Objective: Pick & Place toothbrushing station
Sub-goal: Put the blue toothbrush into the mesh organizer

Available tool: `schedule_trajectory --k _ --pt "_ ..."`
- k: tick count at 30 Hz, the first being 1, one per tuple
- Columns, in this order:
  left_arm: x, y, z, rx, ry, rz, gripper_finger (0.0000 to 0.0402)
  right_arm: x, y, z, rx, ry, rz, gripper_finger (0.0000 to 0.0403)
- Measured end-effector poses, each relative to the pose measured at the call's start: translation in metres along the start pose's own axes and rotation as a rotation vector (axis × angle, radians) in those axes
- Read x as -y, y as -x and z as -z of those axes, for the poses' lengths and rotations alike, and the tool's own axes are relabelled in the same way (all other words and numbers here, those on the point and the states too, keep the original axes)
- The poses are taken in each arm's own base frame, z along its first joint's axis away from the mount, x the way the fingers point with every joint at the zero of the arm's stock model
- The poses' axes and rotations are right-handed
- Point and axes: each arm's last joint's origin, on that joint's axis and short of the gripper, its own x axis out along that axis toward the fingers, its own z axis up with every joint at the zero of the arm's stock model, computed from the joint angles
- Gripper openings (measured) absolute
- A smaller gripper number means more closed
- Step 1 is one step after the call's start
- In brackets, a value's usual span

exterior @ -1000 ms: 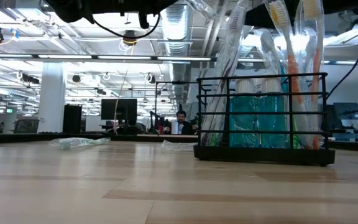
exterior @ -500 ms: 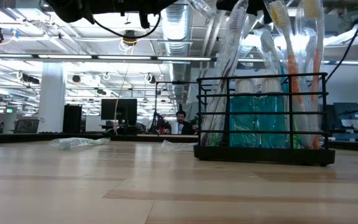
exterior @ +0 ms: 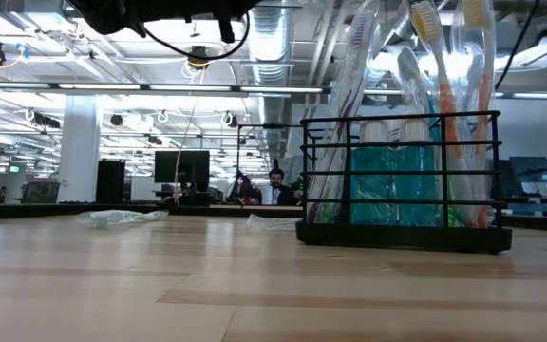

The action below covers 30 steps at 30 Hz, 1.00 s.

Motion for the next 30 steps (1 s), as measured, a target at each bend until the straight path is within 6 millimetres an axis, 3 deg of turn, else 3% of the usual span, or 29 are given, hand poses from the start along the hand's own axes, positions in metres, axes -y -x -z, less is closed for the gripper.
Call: schedule_trajectory --k 7,18,23,30 --pt "0.003 0.0 0.0 -0.013 0.079 0.087 0.0 -0.003 -0.009 -0.024 -0.071 0.122 0.012 0.0094" --pt "0.005 0.0 0.0 -0.026 0.14 0.182 0.0 0.001 -0.015 -0.059 -0.113 0.128 0.044 0.0209" --pt "0.006 0.001 0.0 -0.03 0.148 0.208 0.0 0.001 -0.017 -0.067 -0.113 0.129 0.045 0.021" --pt "0.007 0.001 0.0 -0.036 0.169 0.233 0.0 0.002 -0.017 -0.068 -0.087 0.191 0.041 0.0174"
